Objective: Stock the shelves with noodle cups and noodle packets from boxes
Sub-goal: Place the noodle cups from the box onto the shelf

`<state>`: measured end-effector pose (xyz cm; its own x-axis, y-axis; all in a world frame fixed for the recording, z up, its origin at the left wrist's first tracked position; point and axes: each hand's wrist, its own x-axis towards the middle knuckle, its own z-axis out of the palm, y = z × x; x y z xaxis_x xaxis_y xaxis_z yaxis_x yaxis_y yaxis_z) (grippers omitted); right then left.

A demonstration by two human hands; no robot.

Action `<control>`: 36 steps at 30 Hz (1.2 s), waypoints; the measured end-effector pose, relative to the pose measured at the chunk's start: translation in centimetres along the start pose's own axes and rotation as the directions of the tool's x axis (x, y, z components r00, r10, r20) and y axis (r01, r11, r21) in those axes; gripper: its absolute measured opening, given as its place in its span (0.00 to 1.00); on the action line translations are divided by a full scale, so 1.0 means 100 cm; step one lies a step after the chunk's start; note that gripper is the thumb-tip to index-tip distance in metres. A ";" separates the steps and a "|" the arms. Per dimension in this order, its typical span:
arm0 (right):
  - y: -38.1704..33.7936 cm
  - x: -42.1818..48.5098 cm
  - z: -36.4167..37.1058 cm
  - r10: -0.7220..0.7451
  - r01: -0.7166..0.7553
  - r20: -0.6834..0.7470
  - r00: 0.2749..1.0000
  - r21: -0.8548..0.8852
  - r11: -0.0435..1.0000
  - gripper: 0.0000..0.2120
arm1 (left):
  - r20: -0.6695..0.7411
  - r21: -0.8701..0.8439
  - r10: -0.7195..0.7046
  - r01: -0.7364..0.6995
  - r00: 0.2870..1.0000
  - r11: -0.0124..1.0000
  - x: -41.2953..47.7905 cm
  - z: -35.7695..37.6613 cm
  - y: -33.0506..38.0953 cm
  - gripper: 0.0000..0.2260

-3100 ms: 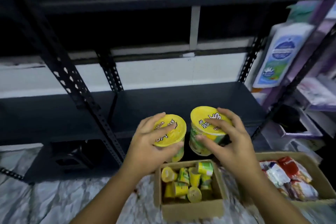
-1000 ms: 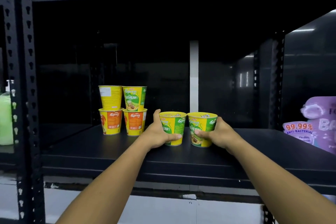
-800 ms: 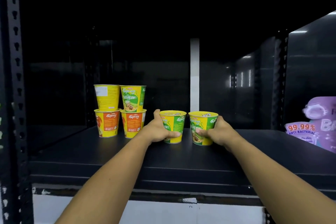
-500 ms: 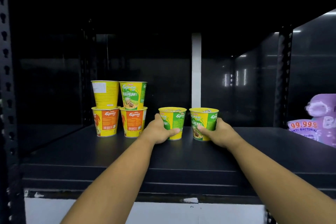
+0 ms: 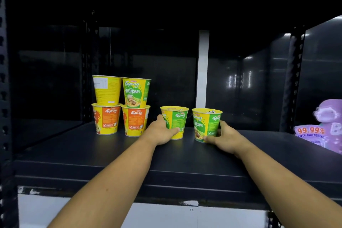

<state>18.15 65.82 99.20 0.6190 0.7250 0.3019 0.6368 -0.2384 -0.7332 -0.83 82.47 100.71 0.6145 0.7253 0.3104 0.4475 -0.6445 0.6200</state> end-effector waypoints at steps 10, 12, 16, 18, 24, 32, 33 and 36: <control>-0.005 0.000 0.002 0.012 -0.018 -0.040 0.999 -0.155 0.988 0.28 | 0.013 0.037 -0.031 0.030 0.999 0.999 -0.001 0.002 0.004 0.30; -0.006 0.000 0.002 0.014 -0.022 -0.045 0.999 -0.180 0.984 0.28 | 0.017 0.047 -0.033 0.032 0.999 0.998 -0.002 0.002 0.005 0.30; -0.007 0.001 0.003 0.030 -0.038 -0.040 0.999 -0.238 0.970 0.28 | 0.023 0.056 -0.038 0.037 0.999 0.998 -0.003 0.003 0.006 0.30; -0.007 0.002 0.004 0.038 -0.045 -0.034 0.999 -0.257 0.965 0.28 | 0.023 0.062 -0.043 0.041 0.999 0.997 -0.003 0.003 0.007 0.29; -0.008 0.004 0.006 0.039 -0.046 -0.033 0.999 -0.266 0.963 0.30 | 0.021 0.066 -0.052 0.050 0.998 0.997 -0.004 0.003 0.007 0.27; -0.012 -0.001 0.006 0.024 -0.031 -0.030 0.999 -0.262 0.964 0.30 | 0.023 0.059 -0.051 0.049 0.998 0.997 -0.004 0.002 0.007 0.28; -0.012 -0.002 0.006 0.026 -0.033 -0.029 0.999 -0.263 0.964 0.30 | 0.024 0.061 -0.050 0.049 0.998 0.997 -0.004 0.002 0.007 0.28; -0.014 -0.003 0.006 0.026 -0.034 -0.034 0.999 -0.264 0.964 0.30 | 0.021 0.076 -0.046 0.044 0.999 0.996 -0.004 0.002 0.006 0.28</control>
<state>16.81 66.29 99.76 0.6503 0.6966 0.3031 0.7144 -0.4251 -0.5558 -0.63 81.76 100.80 0.6070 0.7486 0.2667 0.5218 -0.6286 0.5767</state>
